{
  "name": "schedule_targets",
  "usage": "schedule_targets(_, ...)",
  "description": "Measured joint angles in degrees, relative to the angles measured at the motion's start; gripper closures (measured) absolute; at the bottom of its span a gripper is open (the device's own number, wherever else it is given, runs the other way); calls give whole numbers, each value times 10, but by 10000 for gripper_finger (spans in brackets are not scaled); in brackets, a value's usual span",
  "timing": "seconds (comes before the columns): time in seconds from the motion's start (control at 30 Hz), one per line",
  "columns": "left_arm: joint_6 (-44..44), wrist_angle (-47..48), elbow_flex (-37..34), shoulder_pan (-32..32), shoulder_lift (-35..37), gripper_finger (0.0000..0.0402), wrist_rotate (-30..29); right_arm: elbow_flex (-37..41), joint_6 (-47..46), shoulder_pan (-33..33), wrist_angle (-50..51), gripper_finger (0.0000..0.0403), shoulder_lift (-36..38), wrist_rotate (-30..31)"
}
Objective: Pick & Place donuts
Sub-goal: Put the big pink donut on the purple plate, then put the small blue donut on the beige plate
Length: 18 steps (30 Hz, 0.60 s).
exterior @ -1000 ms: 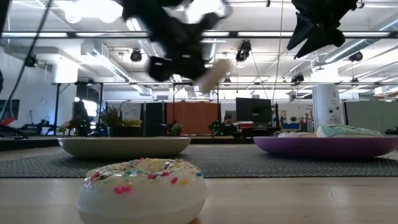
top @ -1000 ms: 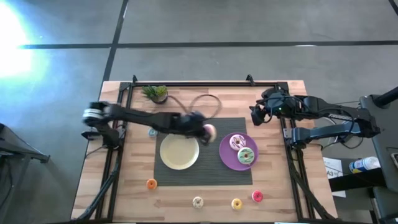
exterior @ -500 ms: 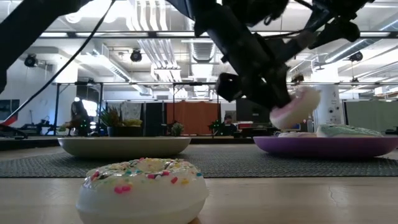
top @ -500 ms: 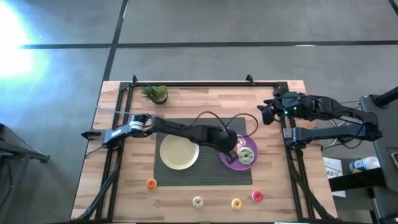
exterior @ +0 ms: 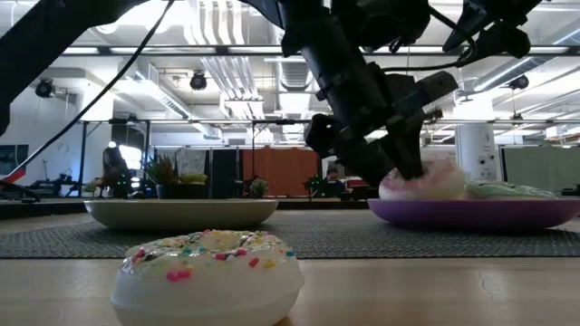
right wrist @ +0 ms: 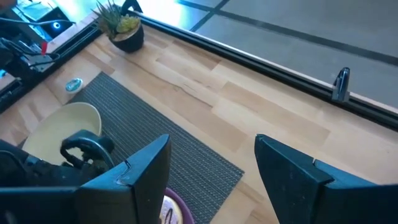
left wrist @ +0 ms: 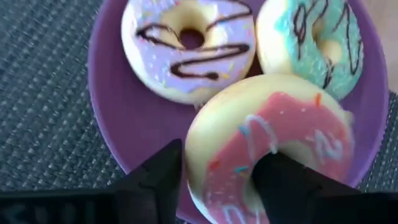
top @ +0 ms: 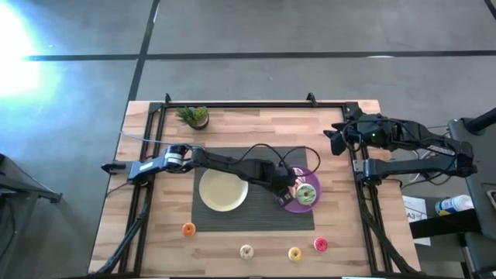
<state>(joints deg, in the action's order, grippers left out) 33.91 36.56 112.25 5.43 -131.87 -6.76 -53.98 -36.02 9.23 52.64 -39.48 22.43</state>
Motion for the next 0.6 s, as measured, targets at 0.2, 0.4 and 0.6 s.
schedule_targets(0.2, -30, -8, 1, -2, 26, 212, -19, 0, 5, 0, -1, 179, 1, 0)
schedule_targets(0.4, -65, 110, -1, 7, 73, 211, -43, 0, 7, 0, 0, 179, 1, 0)
schedule_targets(0.6, -2, 360, -25, 7, 140, 211, -163, 0, 10, 0, 0, 179, 0, 0)
